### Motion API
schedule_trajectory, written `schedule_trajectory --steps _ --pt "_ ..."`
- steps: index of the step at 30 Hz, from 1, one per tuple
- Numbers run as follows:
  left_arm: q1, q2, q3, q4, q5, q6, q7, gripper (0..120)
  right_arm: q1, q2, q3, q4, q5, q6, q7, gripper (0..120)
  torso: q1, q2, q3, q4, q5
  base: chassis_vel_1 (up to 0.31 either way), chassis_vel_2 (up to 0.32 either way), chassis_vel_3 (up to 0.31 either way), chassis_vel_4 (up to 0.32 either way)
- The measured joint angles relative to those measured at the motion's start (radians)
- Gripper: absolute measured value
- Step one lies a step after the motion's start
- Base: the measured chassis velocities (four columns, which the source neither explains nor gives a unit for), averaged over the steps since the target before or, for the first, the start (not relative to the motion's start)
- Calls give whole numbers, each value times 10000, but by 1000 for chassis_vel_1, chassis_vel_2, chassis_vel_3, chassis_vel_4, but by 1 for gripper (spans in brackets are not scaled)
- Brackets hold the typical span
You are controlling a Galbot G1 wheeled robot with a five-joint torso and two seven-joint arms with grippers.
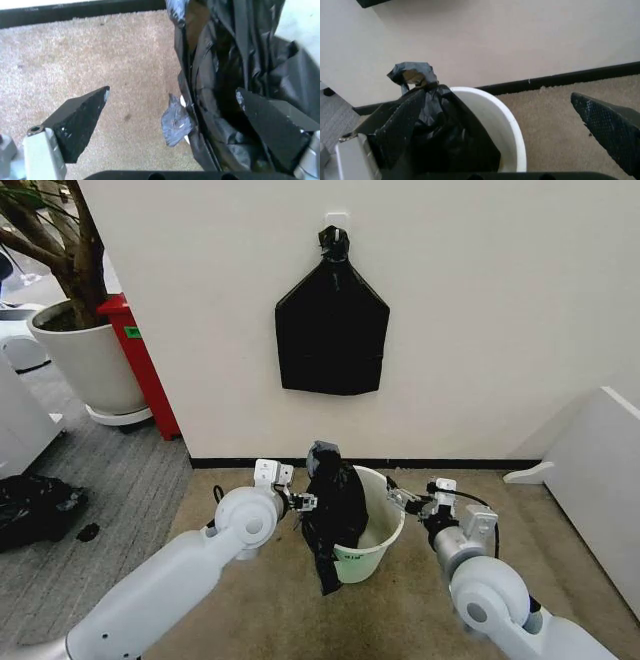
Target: Place the garbage bag over the trash bin.
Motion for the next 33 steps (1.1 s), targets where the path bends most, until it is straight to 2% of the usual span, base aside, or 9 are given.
schedule_trajectory --steps 11,17,21,27,33 --pt "-61 -462 259 534 311 0 442 100 30 -2 -35 -84 62 -22 1 100 0 0 0 -1 1 0 0 0 0" --pt "-446 -927 535 1235 418 0 438 100 5 16 -7 -150 74 -23 1 100 0 0 0 -1 1 0 0 0 0" --pt "-512 -1038 593 1389 435 0 521 100 -12 24 -3 -150 109 -24 3 100 0 0 0 -1 1 0 0 0 0" --pt "-412 -888 576 1109 433 0 504 100 25 40 6 -205 133 -50 4 100 0 0 0 -1 1 0 0 0 0" --pt "-259 -463 180 662 402 0 268 100 117 146 -23 -288 151 -70 2 100 0 0 0 0 0 0 0 0 0"
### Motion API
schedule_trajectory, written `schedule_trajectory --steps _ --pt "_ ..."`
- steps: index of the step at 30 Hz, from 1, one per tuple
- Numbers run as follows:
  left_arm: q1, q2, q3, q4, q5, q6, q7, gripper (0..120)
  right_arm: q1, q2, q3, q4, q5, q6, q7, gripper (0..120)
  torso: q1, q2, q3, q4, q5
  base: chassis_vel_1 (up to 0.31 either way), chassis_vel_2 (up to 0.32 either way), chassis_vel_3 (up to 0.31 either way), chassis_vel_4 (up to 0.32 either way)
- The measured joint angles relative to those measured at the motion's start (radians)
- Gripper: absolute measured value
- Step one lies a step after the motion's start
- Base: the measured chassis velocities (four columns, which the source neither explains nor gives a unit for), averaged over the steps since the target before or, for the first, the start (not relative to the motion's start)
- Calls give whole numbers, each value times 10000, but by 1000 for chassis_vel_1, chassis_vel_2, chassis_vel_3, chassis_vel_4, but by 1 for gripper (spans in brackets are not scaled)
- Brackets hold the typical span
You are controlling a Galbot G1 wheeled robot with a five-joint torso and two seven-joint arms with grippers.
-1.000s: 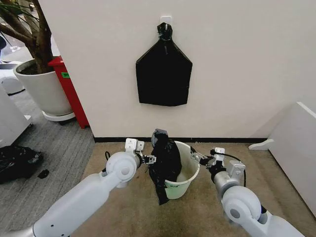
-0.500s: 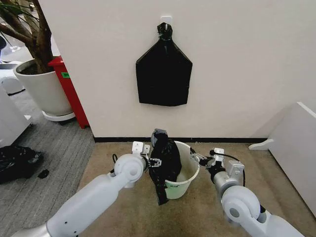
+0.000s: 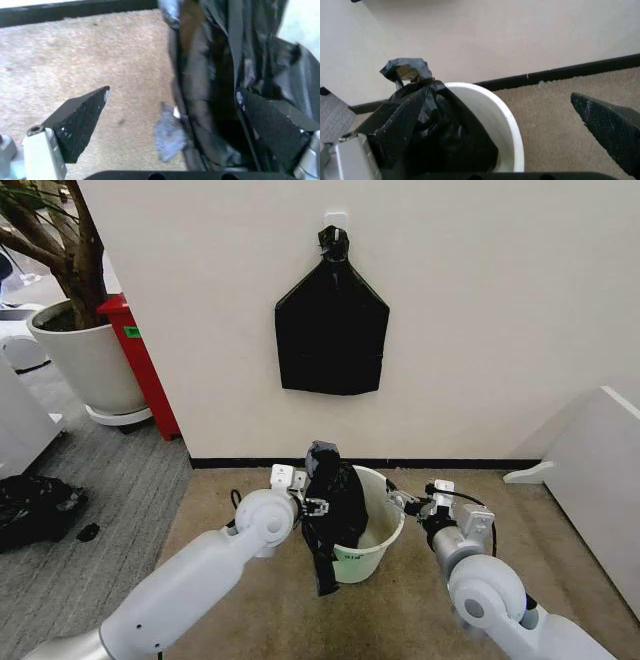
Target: Place the garbage bag over the trash bin.
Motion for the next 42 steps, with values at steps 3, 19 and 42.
schedule_trajectory --steps 3,19,42 --pt "40 114 -139 -59 -19 0 4 100 -5 35 -19 -16 0 -4 0 100 0 0 0 0 0 0 0 0 0" --pt "-134 -328 285 717 26 0 299 100 -40 26 -49 21 38 -50 57 100 0 0 0 0 1 0 0 0 0" --pt "-420 -907 840 1568 -230 0 -48 77 -142 30 -34 62 31 -49 92 100 0 0 0 0 1 0 0 0 0"
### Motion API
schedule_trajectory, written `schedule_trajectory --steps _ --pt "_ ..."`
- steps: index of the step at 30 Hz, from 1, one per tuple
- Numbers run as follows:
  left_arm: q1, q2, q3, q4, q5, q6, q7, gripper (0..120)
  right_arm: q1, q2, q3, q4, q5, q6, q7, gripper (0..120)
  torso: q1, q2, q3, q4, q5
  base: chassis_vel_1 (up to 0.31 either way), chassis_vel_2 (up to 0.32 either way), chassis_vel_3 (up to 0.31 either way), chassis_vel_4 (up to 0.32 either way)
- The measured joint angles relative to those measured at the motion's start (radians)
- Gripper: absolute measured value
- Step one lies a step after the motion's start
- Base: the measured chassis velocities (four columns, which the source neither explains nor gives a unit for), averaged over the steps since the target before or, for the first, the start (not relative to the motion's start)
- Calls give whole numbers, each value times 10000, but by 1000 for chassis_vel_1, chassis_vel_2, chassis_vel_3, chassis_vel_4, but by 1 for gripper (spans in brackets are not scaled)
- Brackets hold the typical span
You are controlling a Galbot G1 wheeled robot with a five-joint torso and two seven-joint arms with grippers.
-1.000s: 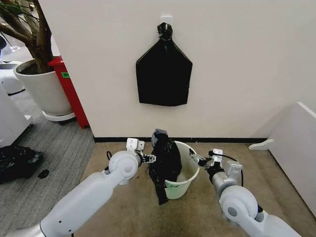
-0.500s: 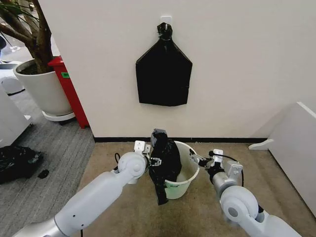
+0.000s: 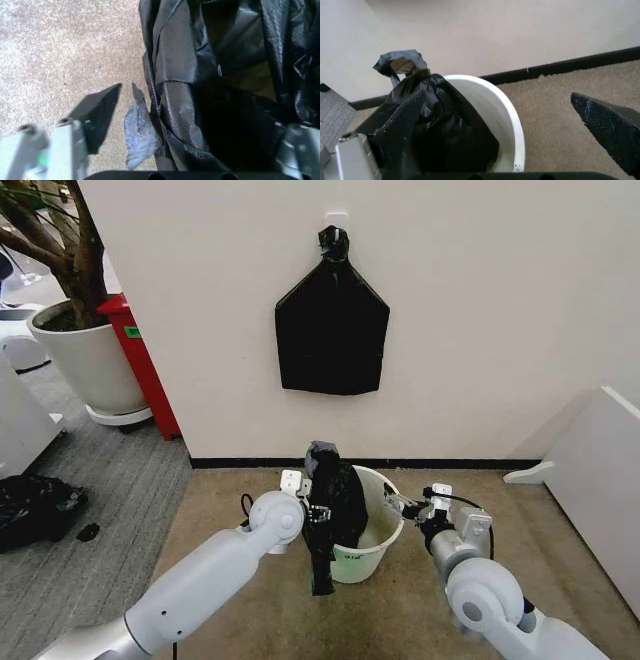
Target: Place the garbage bag over the trash bin.
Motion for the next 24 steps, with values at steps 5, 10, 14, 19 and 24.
schedule_trajectory --steps 5,10,14,19,24 --pt "-1 -88 15 12 -72 0 -176 61 -1 -5 0 -20 -10 0 4 100 0 0 0 -1 0 0 0 0 0" --pt "9 -134 11 18 -156 0 -269 43 2 6 -6 -45 -23 1 4 100 0 0 0 0 0 0 0 0 0" --pt "55 -157 2 14 -167 -1 -300 31 3 26 -17 -55 -45 1 4 100 0 1 -1 0 0 0 0 0 0" --pt "97 -142 -8 -32 -198 -10 -390 10 -2 11 0 -59 -79 7 5 100 0 0 0 0 -2 0 0 0 0" --pt "145 -127 -76 -135 -329 -11 -535 1 0 22 9 -76 -105 10 5 100 0 1 0 -4 -6 0 0 0 0"
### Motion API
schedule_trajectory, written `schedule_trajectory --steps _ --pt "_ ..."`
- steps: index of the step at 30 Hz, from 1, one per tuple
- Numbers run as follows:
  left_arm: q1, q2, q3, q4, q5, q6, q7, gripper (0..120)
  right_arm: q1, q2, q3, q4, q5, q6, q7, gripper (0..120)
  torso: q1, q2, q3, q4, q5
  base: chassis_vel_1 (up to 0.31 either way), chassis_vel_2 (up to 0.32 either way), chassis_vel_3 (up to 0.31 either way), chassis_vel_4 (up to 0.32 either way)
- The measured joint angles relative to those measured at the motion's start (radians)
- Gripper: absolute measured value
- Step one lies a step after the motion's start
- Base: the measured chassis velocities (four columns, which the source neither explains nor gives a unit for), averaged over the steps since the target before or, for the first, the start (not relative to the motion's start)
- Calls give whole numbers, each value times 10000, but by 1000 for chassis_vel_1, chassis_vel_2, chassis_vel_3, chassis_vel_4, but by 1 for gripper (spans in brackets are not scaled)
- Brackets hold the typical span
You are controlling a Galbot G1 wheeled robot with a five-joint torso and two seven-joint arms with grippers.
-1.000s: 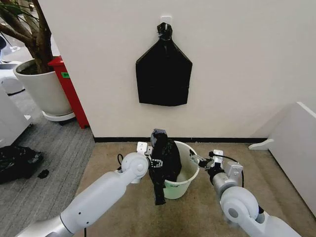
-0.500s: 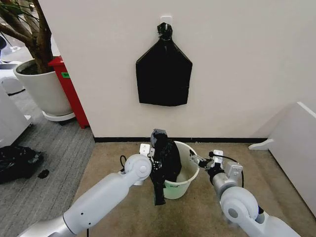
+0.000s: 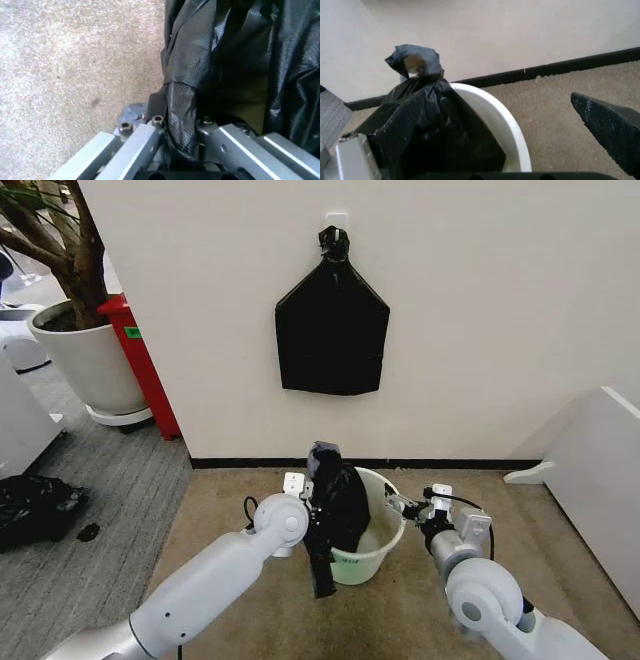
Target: Place the garbage bag over the trash bin.
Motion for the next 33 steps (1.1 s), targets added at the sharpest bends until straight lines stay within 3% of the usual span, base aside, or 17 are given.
schedule_trajectory --steps 12,16,21,25,33 --pt "423 447 -569 -1153 -280 -28 -795 0 61 5 125 492 25 -10 110 100 0 -1 1 4 8 0 0 0 0" --pt "588 743 -913 -1824 -78 -630 -480 0 285 -63 124 1030 303 -100 274 100 0 -1 1 4 4 0 0 0 0" --pt "811 1192 -1193 -2361 961 -1539 626 0 894 -173 95 1819 1487 -257 717 100 0 -1 1 3 4 0 0 0 0" --pt "1057 1653 -1211 -2506 3032 -2893 1802 0 1492 -198 44 2428 3190 -340 959 100 0 -1 0 6 3 0 0 0 0" --pt "1166 1853 -1072 -2460 4793 -4413 2921 0 2539 443 -465 1917 4763 -565 717 100 0 -1 1 3 5 0 0 0 0"
